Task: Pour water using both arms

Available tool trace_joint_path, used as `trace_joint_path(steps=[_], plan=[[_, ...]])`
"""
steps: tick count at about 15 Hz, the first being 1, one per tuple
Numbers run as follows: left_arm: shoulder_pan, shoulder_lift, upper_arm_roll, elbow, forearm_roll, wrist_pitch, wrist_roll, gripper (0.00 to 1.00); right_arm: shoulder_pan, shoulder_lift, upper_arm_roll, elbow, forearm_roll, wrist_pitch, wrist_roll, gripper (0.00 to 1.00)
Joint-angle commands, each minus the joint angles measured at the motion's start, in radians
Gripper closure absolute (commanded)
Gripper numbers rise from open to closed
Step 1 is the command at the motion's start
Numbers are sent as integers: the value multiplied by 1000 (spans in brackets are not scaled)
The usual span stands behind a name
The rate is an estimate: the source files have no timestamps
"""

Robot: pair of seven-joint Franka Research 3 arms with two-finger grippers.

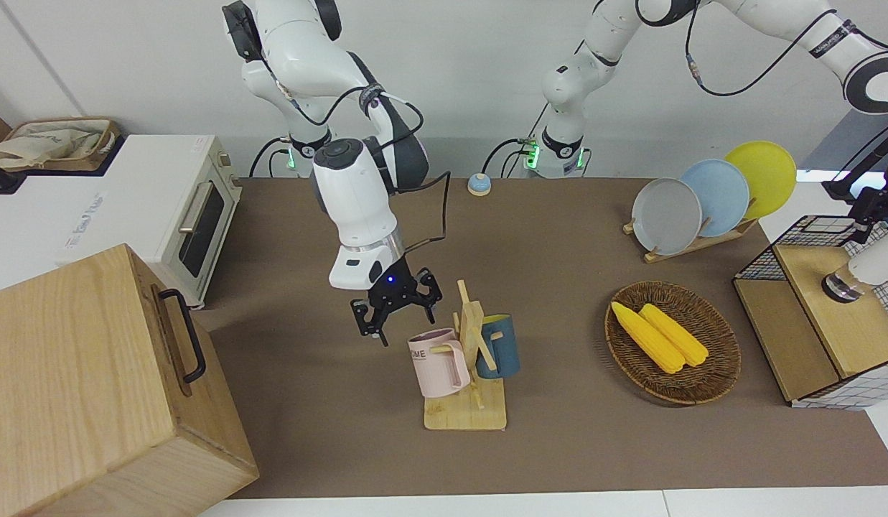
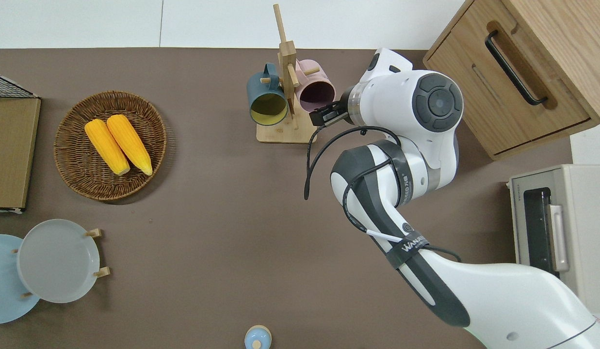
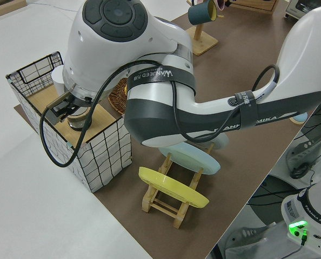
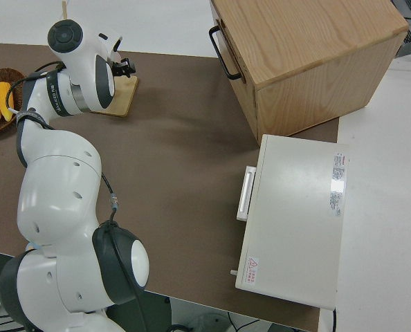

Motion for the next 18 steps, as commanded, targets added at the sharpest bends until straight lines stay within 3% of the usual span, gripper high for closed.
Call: trace_joint_path(steps=[1, 3, 12, 15, 18], plan=[[-6, 10, -10, -5, -25, 56, 0, 0, -2, 82, 0, 114, 2, 56, -9, 107], [-20, 10, -10, -5, -33, 60, -17, 0, -2, 84, -2, 114, -2, 67, -12, 199], [-42, 28, -12, -27, -36, 132, -19, 0, -8, 84, -2, 114, -3, 69, -65, 910], [-49, 39, -19, -30, -37, 170, -20, 0, -10, 84, -2, 117, 4, 69, -65, 986], [-48, 51, -22, -30, -65, 176, -17, 0, -8, 84, -2, 117, 7, 69, -57, 1000]])
